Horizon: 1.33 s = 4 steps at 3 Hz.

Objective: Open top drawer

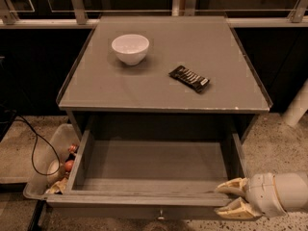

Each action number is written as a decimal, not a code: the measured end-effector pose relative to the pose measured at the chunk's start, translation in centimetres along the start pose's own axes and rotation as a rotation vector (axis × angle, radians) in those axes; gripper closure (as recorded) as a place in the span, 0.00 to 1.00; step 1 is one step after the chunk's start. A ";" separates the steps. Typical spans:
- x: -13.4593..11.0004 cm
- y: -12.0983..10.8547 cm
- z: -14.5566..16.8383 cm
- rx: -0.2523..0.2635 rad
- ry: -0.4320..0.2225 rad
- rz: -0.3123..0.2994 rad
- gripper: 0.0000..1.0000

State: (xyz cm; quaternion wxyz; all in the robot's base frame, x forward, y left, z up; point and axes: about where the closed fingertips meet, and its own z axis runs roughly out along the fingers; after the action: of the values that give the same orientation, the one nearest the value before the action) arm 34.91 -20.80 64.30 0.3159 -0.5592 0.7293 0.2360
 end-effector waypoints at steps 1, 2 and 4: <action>0.2 0.7 -0.1 0.001 0.000 0.009 0.81; 0.2 0.7 -0.1 0.000 0.000 0.009 0.58; 0.2 0.7 -0.1 0.000 0.000 0.009 0.11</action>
Offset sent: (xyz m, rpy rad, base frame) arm -0.0075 -0.0005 -0.0008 0.0015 0.0061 -0.0070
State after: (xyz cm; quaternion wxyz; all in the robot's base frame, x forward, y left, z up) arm 34.16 -20.83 64.23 0.3149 -0.5558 0.7319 0.2372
